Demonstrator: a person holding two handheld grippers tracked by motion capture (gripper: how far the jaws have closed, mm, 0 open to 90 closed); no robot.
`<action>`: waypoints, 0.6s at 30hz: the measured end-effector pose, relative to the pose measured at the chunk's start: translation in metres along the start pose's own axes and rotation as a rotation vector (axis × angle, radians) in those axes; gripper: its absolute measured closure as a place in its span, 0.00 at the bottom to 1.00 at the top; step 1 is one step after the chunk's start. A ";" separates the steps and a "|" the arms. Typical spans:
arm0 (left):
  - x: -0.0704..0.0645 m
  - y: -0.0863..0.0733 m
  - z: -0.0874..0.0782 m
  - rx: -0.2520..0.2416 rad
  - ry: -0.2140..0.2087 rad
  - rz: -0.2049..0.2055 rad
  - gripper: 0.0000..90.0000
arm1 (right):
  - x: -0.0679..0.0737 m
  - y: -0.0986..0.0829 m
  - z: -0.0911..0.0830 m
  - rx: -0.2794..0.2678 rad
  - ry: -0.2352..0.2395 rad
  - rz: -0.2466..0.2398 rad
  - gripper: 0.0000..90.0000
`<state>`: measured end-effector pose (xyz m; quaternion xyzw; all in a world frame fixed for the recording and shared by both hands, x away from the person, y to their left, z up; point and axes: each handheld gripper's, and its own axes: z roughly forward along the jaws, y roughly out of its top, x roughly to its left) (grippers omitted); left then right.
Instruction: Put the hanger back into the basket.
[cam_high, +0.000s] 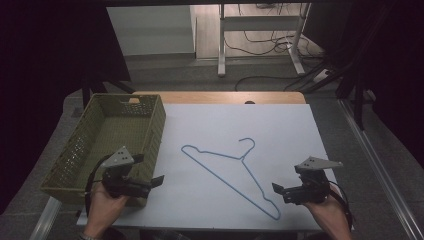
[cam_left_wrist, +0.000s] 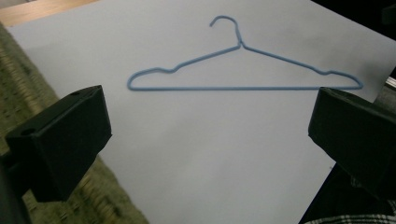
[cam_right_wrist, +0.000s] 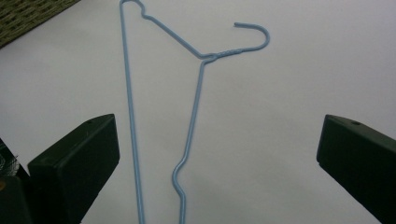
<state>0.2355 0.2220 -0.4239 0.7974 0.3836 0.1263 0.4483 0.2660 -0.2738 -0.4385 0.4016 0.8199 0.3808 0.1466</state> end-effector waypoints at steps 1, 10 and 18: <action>-0.002 0.001 0.003 0.000 -0.007 0.004 0.00 | 0.000 0.001 0.001 0.003 0.007 -0.003 0.00; -0.020 0.015 0.035 0.031 -0.060 0.060 0.00 | 0.003 0.013 0.008 0.024 0.010 -0.024 0.00; -0.027 0.023 0.062 0.052 -0.092 0.091 0.00 | 0.005 0.024 0.021 0.038 0.029 -0.043 0.00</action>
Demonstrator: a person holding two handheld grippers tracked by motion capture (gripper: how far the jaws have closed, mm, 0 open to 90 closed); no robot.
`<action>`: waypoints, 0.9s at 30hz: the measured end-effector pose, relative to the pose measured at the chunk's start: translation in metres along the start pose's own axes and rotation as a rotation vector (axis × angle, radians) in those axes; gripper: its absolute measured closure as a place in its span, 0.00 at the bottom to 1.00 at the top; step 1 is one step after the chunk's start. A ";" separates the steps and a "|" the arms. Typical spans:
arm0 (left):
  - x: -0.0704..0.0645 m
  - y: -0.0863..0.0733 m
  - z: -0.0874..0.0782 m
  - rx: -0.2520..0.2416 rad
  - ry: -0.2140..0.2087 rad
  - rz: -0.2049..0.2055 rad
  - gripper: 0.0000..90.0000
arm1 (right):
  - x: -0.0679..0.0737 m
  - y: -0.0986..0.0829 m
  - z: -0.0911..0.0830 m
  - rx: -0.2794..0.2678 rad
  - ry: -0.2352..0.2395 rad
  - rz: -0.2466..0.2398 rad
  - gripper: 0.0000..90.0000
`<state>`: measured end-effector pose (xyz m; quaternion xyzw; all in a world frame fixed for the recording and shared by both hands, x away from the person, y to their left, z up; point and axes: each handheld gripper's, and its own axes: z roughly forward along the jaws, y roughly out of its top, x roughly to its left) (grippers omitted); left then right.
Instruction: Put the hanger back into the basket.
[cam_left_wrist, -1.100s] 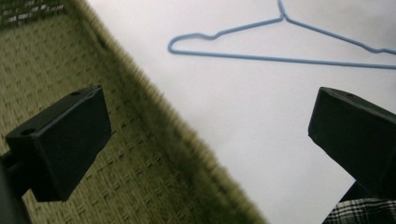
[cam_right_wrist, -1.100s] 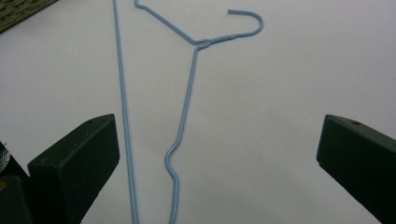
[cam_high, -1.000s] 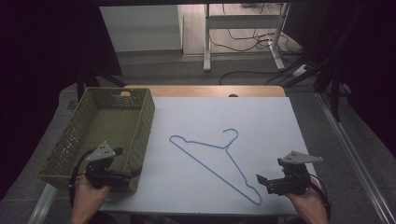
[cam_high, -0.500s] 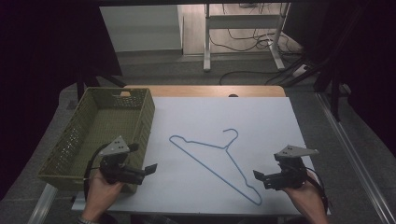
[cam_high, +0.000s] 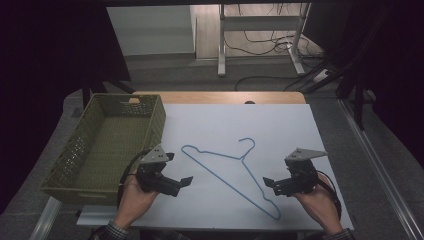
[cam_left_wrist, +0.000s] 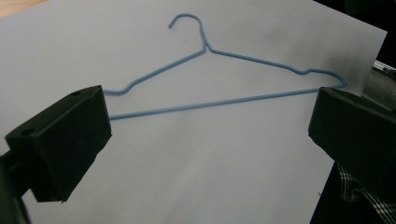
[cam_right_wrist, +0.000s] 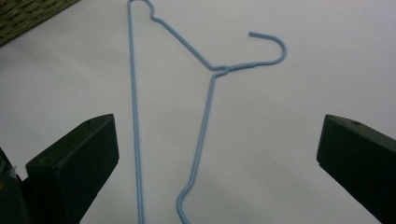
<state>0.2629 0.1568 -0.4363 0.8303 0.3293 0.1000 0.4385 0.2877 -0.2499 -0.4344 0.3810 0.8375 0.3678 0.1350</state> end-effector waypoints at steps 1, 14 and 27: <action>-0.001 0.001 0.004 0.003 -0.006 0.002 0.00 | 0.000 0.002 0.002 0.003 0.004 -0.004 0.00; 0.008 0.003 0.046 0.041 -0.024 0.001 0.00 | 0.010 0.024 0.036 0.045 -0.005 -0.038 0.00; 0.014 0.002 0.077 0.086 -0.006 0.030 0.00 | 0.014 0.037 0.086 0.160 -0.023 -0.045 0.20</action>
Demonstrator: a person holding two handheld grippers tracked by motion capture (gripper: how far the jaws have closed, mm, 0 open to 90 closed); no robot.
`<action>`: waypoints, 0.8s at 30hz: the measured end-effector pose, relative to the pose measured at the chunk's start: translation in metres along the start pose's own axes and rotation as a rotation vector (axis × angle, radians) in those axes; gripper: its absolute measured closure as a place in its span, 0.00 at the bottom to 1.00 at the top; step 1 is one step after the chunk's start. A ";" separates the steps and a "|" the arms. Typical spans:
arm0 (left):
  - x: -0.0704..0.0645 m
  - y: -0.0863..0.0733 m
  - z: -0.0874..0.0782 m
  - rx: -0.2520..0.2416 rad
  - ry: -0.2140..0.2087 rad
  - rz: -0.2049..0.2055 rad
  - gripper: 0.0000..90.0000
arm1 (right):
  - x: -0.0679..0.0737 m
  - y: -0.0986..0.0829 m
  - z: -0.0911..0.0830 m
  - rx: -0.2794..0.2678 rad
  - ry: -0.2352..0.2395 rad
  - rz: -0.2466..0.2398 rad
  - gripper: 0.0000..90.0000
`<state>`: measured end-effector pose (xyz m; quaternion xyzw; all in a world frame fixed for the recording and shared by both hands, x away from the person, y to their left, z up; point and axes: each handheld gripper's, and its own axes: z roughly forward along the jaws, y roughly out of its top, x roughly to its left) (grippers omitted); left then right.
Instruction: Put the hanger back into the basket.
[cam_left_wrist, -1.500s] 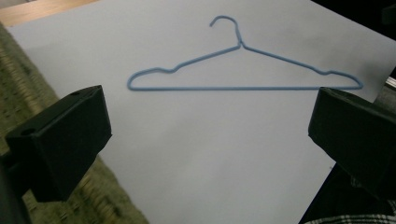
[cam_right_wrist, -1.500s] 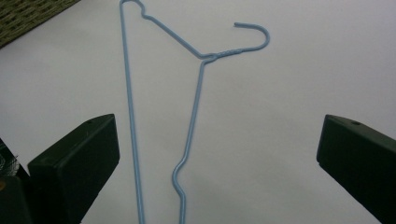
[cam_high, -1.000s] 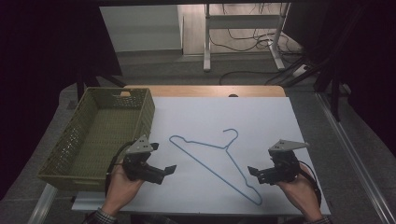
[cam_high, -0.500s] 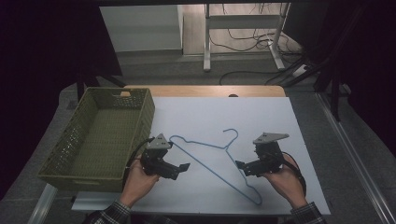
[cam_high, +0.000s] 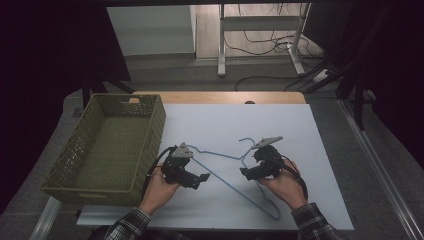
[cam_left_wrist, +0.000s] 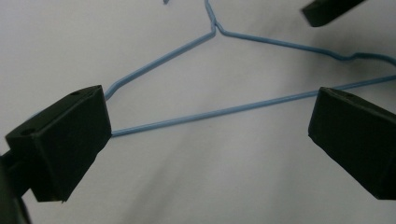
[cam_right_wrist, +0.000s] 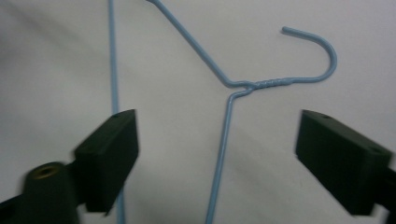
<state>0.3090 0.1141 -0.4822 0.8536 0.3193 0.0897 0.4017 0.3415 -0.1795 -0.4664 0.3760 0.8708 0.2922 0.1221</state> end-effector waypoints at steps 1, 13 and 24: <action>0.000 0.000 0.001 0.006 0.004 0.005 0.00 | 0.000 0.001 0.003 0.006 -0.006 -0.003 0.26; 0.004 -0.005 0.009 0.037 0.019 0.021 0.00 | -0.012 0.004 0.045 0.057 -0.013 0.052 0.78; 0.005 -0.002 0.016 0.047 0.016 0.042 0.00 | -0.013 0.000 0.054 0.080 -0.020 0.112 0.96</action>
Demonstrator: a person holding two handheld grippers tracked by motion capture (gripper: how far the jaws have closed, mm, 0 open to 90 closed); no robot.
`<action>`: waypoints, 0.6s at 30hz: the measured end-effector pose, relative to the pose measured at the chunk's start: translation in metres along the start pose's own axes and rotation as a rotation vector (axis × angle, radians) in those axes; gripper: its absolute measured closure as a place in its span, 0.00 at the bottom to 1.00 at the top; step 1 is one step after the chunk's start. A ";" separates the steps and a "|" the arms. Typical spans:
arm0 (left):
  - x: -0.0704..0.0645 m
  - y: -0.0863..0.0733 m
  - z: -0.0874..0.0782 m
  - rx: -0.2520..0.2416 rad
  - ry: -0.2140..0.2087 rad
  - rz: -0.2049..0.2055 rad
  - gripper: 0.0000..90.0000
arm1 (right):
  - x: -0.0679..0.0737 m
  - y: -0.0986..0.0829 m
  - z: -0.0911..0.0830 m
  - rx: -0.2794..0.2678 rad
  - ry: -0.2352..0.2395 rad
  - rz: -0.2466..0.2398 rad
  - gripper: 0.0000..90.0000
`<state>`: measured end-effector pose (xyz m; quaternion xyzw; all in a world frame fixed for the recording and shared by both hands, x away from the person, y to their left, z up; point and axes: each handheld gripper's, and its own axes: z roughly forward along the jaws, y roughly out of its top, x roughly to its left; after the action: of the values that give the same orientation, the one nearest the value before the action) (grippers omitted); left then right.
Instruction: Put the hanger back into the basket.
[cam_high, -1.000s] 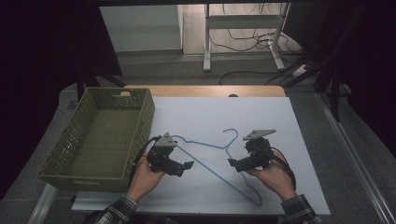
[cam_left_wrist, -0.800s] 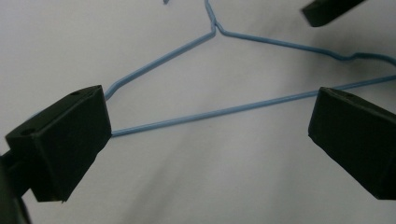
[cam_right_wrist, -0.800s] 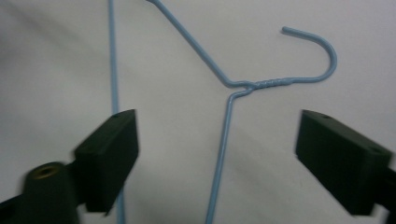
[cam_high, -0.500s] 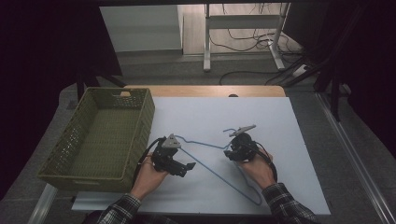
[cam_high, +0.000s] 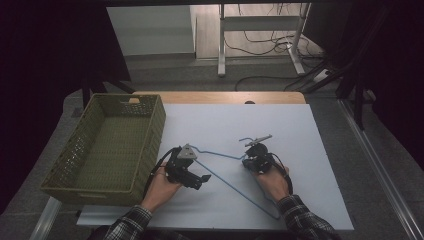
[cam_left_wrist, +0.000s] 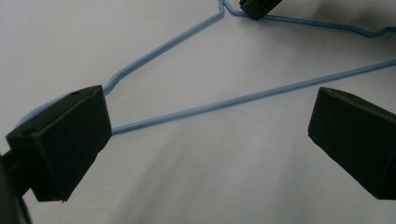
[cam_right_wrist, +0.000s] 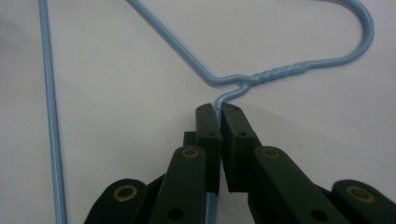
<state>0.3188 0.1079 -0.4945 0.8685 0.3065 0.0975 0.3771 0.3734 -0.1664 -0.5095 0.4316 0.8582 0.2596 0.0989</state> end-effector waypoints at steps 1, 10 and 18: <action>0.001 0.002 0.001 -0.001 -0.006 -0.007 0.00 | 0.000 0.000 0.000 0.003 -0.003 0.001 0.96; 0.011 0.031 0.019 0.036 -0.023 0.020 0.05 | 0.005 0.003 -0.014 -0.052 -0.008 0.006 0.96; 0.012 0.058 0.058 0.083 -0.029 0.159 0.36 | 0.007 0.004 -0.023 -0.081 0.002 0.002 0.96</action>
<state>0.3779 0.0497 -0.4942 0.9063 0.2350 0.1020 0.3362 0.3624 -0.1670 -0.4874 0.4278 0.8466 0.2949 0.1151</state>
